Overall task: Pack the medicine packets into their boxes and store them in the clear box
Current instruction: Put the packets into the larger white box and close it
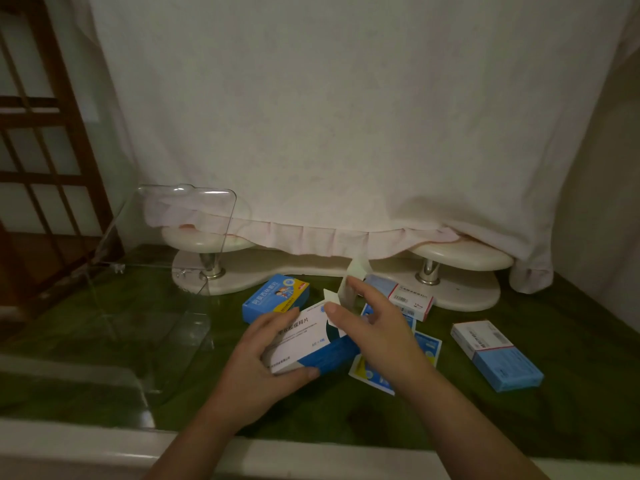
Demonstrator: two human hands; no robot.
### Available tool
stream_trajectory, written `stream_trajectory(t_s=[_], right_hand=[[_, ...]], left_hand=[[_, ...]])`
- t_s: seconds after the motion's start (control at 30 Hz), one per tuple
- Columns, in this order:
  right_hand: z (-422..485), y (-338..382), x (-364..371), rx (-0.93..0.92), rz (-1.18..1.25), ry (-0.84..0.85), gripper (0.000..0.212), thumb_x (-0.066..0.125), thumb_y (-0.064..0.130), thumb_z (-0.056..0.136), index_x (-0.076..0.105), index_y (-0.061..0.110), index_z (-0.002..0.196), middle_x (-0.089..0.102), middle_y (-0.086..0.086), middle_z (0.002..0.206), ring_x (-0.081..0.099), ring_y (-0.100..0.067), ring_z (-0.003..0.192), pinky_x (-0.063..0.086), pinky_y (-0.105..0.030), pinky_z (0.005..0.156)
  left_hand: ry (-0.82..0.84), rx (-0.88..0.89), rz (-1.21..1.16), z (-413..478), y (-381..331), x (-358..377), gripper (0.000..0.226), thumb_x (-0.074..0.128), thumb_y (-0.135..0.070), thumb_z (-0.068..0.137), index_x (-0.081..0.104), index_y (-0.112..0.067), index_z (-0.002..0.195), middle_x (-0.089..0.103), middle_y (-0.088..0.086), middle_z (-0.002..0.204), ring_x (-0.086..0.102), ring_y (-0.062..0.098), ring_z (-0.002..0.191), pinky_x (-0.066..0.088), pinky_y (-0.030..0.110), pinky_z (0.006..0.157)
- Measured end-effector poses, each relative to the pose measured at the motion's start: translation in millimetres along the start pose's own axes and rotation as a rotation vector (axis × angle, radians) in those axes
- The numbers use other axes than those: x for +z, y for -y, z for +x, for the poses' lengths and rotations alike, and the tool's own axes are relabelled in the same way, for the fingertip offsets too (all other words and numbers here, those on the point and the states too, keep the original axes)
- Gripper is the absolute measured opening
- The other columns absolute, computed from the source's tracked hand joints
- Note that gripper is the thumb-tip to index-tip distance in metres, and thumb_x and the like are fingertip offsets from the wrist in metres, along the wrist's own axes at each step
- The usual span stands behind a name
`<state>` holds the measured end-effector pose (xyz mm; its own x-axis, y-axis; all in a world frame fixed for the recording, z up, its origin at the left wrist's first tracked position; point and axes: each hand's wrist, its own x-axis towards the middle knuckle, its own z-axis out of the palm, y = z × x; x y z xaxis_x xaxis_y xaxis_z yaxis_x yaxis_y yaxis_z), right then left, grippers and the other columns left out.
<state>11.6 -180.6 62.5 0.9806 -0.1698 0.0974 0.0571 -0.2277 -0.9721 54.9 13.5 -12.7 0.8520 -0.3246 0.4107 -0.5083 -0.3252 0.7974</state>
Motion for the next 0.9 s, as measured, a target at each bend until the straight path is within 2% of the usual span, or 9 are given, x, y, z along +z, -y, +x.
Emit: stream_trajectory(t_s=[0.1,0.2,0.37,0.43,0.57,0.63,0.7,0.8,0.9], right_hand=[[1.4,-0.1,-3.5,0.023,0.017,0.104,0.068,0.066,0.049,0.086,0.035,0.044,0.146,0.038,0.022,0.134,0.043,0.000,0.121,0.042,-0.014,0.079],[2.6,-1.2,-5.1,0.035,-0.021,0.197,0.055,0.063,0.050,0.088,0.046,0.041,0.139,0.053,0.020,0.136,0.056,0.003,0.111,0.048,-0.017,0.084],[3.8,-3.8,-2.7,0.036,-0.038,0.200,0.022,0.061,0.041,0.091,0.060,0.032,0.112,0.071,0.012,0.105,0.068,-0.001,0.093,0.051,-0.018,0.069],[3.6,-1.9,-1.4,0.034,-0.031,0.196,0.021,0.061,0.040,0.092,0.060,0.029,0.110,0.071,0.011,0.103,0.069,0.000,0.090,0.050,-0.014,0.065],[3.1,3.9,-7.4,0.008,-0.049,0.195,0.027,0.057,0.047,0.093,0.060,0.034,0.116,0.067,0.018,0.108,0.065,0.002,0.093,0.050,-0.011,0.070],[4.3,7.2,-12.7,-0.005,-0.030,0.133,0.033,0.052,0.051,0.094,0.055,0.037,0.124,0.056,0.027,0.111,0.055,0.008,0.098,0.046,-0.008,0.066],[8.7,6.0,-20.0,-0.038,-0.038,-0.018,0.027,0.048,0.050,0.096,0.060,0.039,0.117,0.056,0.027,0.108,0.052,0.007,0.100,0.041,-0.013,0.068],[17.4,-12.0,-34.7,-0.029,-0.091,-0.263,0.012,0.052,0.035,0.098,0.064,0.035,0.099,0.066,0.010,0.105,0.060,-0.004,0.096,0.046,-0.021,0.072],[21.0,-48.8,-49.4,0.126,-0.342,-0.263,0.023,0.063,0.032,0.092,0.064,0.025,0.114,0.065,0.003,0.115,0.059,-0.007,0.099,0.051,-0.026,0.080]], left_hand=[[0.010,0.003,-0.015,-0.8,-4.6,-1.0,0.083,0.089,-0.036,0.061,0.044,-0.055,0.130,0.035,-0.049,0.117,0.041,-0.017,0.116,0.053,0.020,0.088],[0.017,0.007,-0.009,-1.4,-6.0,-1.8,0.084,0.089,-0.032,0.062,0.043,-0.055,0.129,0.034,-0.050,0.117,0.040,-0.018,0.116,0.051,0.015,0.086],[0.024,0.005,-0.005,-2.3,-8.8,-1.7,0.088,0.091,-0.029,0.062,0.043,-0.052,0.131,0.033,-0.053,0.116,0.039,-0.020,0.116,0.049,0.010,0.086],[0.024,0.001,-0.006,-1.4,-9.1,-1.5,0.088,0.091,-0.030,0.062,0.043,-0.052,0.131,0.034,-0.050,0.118,0.040,-0.018,0.116,0.050,0.014,0.087],[0.019,-0.015,-0.032,-1.0,-3.7,-1.6,0.090,0.090,-0.037,0.062,0.043,-0.051,0.137,0.039,-0.038,0.127,0.043,-0.009,0.121,0.053,0.022,0.090],[0.001,-0.034,-0.056,-1.2,-2.4,-2.2,0.089,0.090,-0.040,0.061,0.043,-0.052,0.136,0.039,-0.037,0.127,0.044,-0.009,0.121,0.054,0.024,0.089],[-0.023,-0.045,-0.085,-0.5,-3.0,-3.1,0.088,0.089,-0.042,0.061,0.045,-0.049,0.136,0.039,-0.037,0.126,0.044,-0.008,0.121,0.055,0.025,0.087],[-0.088,-0.056,-0.096,0.5,-5.7,-4.2,0.085,0.084,-0.047,0.058,0.045,-0.050,0.133,0.039,-0.037,0.125,0.043,-0.011,0.119,0.056,0.020,0.081],[-0.136,-0.066,-0.110,1.0,-6.7,-3.8,0.084,0.082,-0.045,0.057,0.044,-0.049,0.132,0.040,-0.027,0.129,0.043,-0.013,0.118,0.054,0.012,0.077]])
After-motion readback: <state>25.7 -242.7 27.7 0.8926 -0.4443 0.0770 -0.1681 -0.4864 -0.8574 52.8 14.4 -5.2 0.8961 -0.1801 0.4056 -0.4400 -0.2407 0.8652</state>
